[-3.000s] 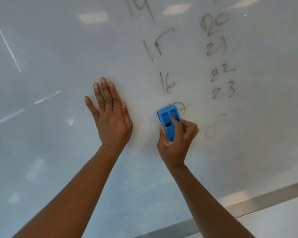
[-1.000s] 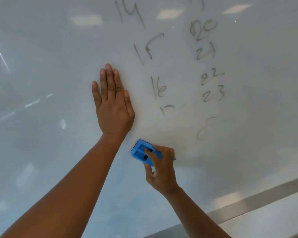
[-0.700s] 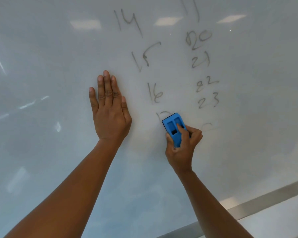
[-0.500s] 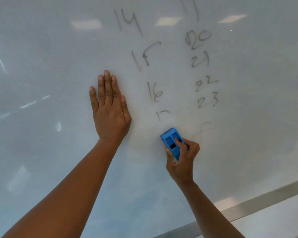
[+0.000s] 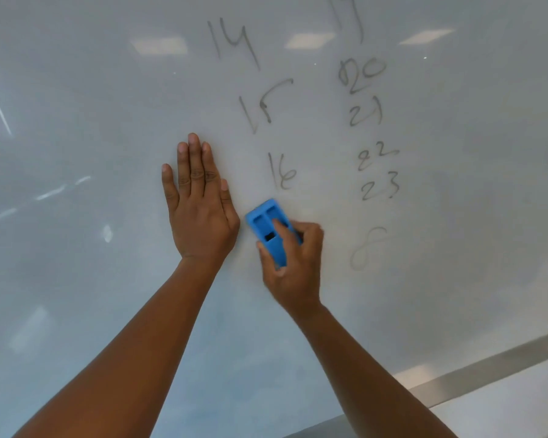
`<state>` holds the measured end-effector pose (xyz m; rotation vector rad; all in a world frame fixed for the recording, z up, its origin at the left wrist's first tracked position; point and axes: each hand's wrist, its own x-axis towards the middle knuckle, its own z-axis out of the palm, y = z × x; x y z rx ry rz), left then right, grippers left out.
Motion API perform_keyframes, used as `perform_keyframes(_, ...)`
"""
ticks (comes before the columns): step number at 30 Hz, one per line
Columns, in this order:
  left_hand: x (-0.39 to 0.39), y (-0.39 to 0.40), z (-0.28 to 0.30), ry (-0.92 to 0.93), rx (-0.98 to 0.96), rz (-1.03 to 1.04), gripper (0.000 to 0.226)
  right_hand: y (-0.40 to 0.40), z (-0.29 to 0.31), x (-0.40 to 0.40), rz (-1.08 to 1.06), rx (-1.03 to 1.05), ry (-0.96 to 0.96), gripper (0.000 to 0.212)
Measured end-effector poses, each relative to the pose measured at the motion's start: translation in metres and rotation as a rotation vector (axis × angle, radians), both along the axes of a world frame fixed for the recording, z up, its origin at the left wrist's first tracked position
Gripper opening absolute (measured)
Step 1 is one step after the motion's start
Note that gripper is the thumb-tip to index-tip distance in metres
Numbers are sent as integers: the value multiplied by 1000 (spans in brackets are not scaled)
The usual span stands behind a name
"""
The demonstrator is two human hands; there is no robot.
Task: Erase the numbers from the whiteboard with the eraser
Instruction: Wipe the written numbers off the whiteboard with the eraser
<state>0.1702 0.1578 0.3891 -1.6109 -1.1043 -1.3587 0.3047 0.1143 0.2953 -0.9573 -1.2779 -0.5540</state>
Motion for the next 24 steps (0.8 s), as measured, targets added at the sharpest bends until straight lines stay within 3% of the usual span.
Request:
perform_keyframes(3, -2, 0, -1, 10, 1, -4, 55, -7, -32, 9, 8, -69, -61, 46)
perform_keyframes(6, -2, -1, -1, 5, 3, -5, 54, -10, -43, 32, -1, -56, 112, 42)
perform_keyframes(10, -1, -2, -2, -2, -15, 1, 55, -4, -2, 55, -36, 45, 321, 42)
perform_keyframes(15, -1, -2, -2, -11, -15, -3, 55, 1, 54, 37, -19, 70, 205, 47)
perform_keyframes(20, -4, -4, -1, 12, -13, -12, 55, -1, 41, 11, -43, 44, -99, 48)
perform_keyframes(22, -5, -4, -1, 18, -8, -26, 55, 0, 37, 19, -55, 57, -50, 46)
perform_keyframes(24, -7, -4, -1, 25, -6, -49, 55, 1, 42, 30, -49, 75, 144, 46)
